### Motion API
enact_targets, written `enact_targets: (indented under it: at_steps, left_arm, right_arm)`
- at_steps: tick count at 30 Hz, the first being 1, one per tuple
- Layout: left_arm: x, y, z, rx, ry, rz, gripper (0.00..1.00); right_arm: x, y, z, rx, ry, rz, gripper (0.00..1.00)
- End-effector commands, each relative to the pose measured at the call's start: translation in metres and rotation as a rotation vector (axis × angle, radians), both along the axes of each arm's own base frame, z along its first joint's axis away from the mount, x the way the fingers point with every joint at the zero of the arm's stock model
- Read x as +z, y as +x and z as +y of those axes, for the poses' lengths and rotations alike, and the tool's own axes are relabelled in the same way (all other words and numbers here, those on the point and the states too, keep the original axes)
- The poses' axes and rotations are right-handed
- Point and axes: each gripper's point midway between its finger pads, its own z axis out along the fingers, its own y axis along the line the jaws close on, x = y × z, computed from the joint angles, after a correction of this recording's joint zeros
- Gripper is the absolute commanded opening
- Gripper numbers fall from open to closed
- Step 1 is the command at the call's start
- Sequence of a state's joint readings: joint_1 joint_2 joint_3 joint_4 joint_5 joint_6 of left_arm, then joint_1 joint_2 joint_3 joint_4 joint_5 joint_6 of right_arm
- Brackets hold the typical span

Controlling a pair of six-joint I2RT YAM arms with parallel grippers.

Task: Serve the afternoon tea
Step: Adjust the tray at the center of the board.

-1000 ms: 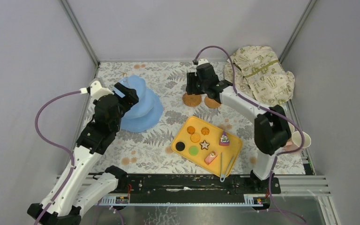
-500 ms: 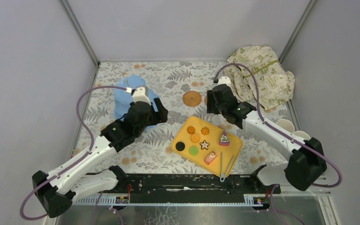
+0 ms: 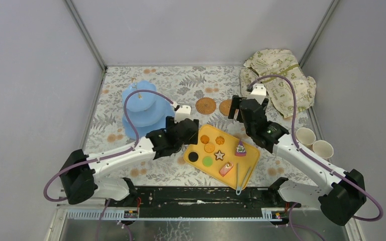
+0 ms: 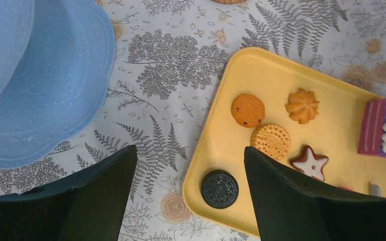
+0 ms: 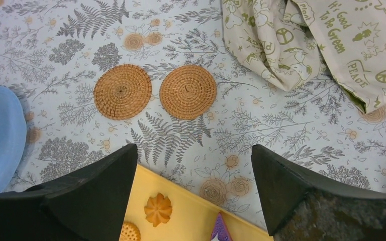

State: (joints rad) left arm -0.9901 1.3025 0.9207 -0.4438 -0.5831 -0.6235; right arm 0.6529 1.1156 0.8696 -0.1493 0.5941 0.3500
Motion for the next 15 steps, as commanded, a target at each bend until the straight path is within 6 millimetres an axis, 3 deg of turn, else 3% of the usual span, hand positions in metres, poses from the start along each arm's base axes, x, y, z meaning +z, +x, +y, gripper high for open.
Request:
enact_targets:
  at_steps: [1, 5, 9, 15]
  left_arm:
    - [-0.005, 0.02, -0.004, 0.011, -0.048, -0.007, 0.84]
    - [-0.019, 0.025, -0.015, -0.034, -0.045, 0.017, 0.78]
    - [-0.039, 0.032, -0.028, -0.073, -0.018, 0.057, 0.63]
    - [-0.063, 0.042, -0.04, -0.089, 0.005, 0.101, 0.61]
  right_arm:
    - [-0.003, -0.002, -0.012, -0.08, 0.002, 0.007, 0.86]
    - [-0.015, -0.017, -0.018, -0.085, -0.002, 0.076, 0.76]
    - [-0.023, -0.03, -0.026, -0.102, 0.002, 0.111, 0.73]
    - [-0.026, -0.042, -0.032, -0.103, 0.014, 0.136, 0.72]
